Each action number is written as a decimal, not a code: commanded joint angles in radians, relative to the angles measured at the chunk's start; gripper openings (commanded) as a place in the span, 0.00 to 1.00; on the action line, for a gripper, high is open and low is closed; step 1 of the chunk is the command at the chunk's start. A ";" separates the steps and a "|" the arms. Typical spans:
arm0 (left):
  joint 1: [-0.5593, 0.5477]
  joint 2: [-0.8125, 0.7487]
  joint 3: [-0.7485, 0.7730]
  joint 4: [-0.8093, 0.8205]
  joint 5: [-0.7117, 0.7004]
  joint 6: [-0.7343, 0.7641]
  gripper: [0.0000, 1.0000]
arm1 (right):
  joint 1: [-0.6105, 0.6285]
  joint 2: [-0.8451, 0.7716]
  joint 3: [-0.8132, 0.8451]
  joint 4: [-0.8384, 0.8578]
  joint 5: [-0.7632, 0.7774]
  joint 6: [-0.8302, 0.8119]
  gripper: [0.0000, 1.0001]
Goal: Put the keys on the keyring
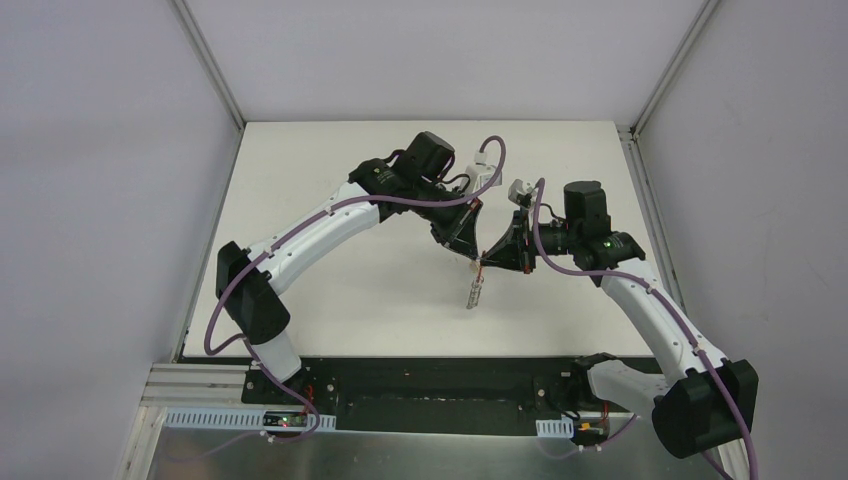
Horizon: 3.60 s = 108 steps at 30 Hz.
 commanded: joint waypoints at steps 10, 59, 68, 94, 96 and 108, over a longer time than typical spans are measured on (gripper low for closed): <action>-0.003 0.006 0.020 -0.001 -0.030 0.032 0.00 | 0.006 -0.013 0.011 0.034 -0.029 -0.002 0.00; 0.052 -0.037 -0.136 0.122 0.086 -0.022 0.00 | -0.022 -0.018 0.029 0.108 -0.059 0.070 0.00; 0.073 -0.045 -0.122 0.130 0.161 0.028 0.14 | -0.022 0.006 0.077 0.114 -0.099 0.067 0.00; 0.063 -0.101 -0.120 0.165 0.162 0.359 0.46 | -0.017 0.026 0.049 0.213 -0.228 0.143 0.00; 0.063 -0.100 -0.120 0.169 0.164 0.355 0.43 | -0.017 0.023 0.041 0.222 -0.228 0.150 0.00; 0.045 -0.086 -0.135 0.192 0.168 0.329 0.29 | -0.016 0.020 0.015 0.266 -0.222 0.180 0.00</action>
